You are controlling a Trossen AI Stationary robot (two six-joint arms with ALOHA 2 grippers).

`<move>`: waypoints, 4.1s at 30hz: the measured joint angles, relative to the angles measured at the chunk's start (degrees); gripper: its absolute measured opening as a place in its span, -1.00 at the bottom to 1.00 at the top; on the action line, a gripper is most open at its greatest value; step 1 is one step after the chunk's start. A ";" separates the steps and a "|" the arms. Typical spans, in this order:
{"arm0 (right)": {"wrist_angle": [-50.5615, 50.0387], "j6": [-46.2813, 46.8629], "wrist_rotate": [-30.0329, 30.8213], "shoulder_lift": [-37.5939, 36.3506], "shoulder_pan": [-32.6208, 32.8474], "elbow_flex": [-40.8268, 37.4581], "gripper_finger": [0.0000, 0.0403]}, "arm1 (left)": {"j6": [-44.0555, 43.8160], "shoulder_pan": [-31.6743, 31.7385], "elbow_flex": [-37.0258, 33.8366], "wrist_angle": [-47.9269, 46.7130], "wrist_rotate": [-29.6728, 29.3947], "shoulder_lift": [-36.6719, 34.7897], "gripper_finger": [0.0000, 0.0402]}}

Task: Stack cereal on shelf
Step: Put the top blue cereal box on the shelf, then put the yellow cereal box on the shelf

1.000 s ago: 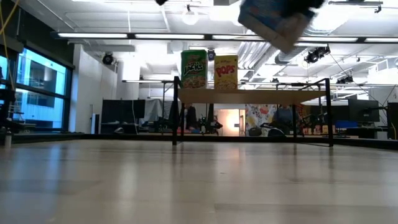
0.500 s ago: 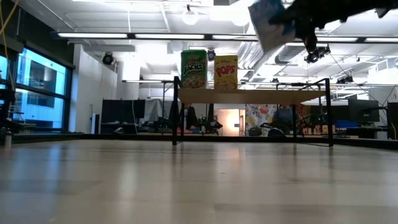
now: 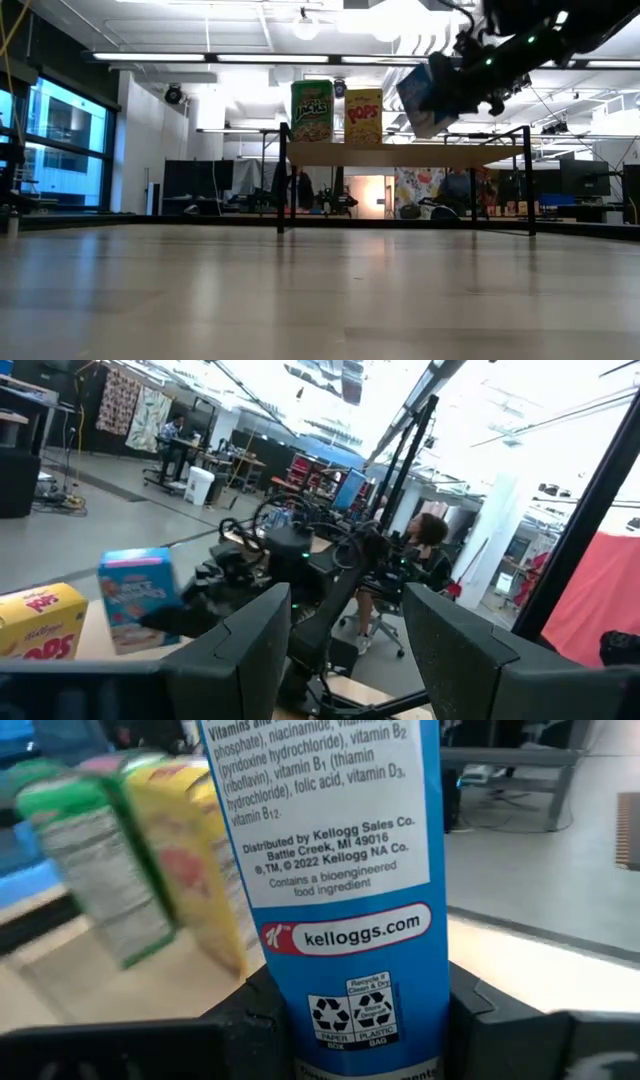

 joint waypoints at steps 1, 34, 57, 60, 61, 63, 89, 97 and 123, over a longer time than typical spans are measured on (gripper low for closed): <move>1.61 0.00 -0.18 1.08 -0.79 0.00 -0.41 | -0.18 0.00 0.00 -0.02 0.00 0.00 -0.07; 0.63 4.33 -7.86 6.91 -4.55 0.09 0.05 | -0.40 -0.02 0.00 -1.60 0.00 0.02 -0.07; -17.52 4.79 -6.11 -11.37 -4.55 0.09 0.19 | -0.36 -0.02 0.00 -1.79 0.00 0.02 -0.07; -19.00 5.82 -5.83 -12.35 -4.55 0.09 0.19 | -0.35 -0.02 0.00 -1.81 0.00 0.02 -0.07; -19.72 5.80 -5.83 -12.69 -4.55 0.09 0.19 | -0.35 -0.02 0.00 -1.81 0.00 0.02 -0.07; -21.58 5.79 -5.83 -13.43 -4.55 0.09 0.19 | -0.35 -0.02 0.00 -2.19 0.02 0.02 -0.07; -17.55 14.72 -37.88 -17.96 4.73 18.03 0.19 | 3.10 -0.02 0.02 -18.20 0.91 -7.20 -0.07; -15.11 13.54 -33.30 -16.20 8.44 18.05 0.19 | -0.06 -0.02 0.02 -18.29 4.35 -7.26 -0.07; -17.44 14.61 -29.53 -14.78 8.87 18.05 0.19 | -37.99 -51.99 11.45 -58.92 8.93 9.99 -0.07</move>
